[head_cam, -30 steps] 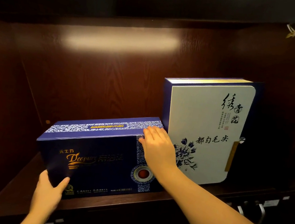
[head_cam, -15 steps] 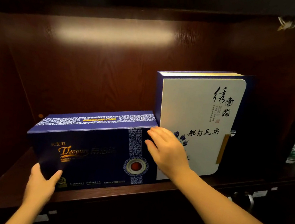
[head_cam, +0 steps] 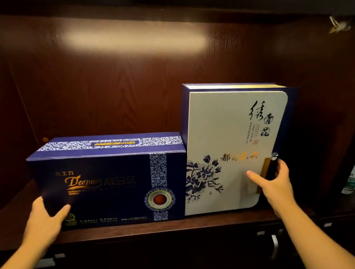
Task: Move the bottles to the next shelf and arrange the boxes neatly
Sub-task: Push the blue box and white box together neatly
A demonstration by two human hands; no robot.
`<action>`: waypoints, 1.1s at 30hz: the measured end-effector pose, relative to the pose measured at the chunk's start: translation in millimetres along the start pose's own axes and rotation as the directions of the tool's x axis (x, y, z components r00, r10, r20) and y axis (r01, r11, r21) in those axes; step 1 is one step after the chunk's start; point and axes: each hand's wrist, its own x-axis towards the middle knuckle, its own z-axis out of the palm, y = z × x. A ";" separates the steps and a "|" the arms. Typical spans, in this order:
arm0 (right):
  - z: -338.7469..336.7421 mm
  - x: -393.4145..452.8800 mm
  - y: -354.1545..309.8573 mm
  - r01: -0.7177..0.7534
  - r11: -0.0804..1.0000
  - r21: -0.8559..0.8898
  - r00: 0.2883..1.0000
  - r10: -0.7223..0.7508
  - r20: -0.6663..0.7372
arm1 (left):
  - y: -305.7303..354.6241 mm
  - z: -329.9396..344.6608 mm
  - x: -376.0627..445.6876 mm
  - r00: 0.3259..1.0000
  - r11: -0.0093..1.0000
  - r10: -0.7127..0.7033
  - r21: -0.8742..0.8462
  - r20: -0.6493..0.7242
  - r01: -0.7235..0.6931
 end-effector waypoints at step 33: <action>-14.1 1.1 -6.3 -0.004 0.992 -0.129 0.999 0.009 0.040 | 61.0 1.7 -53.9 0.996 0.962 -0.062 0.262 -0.067 0.078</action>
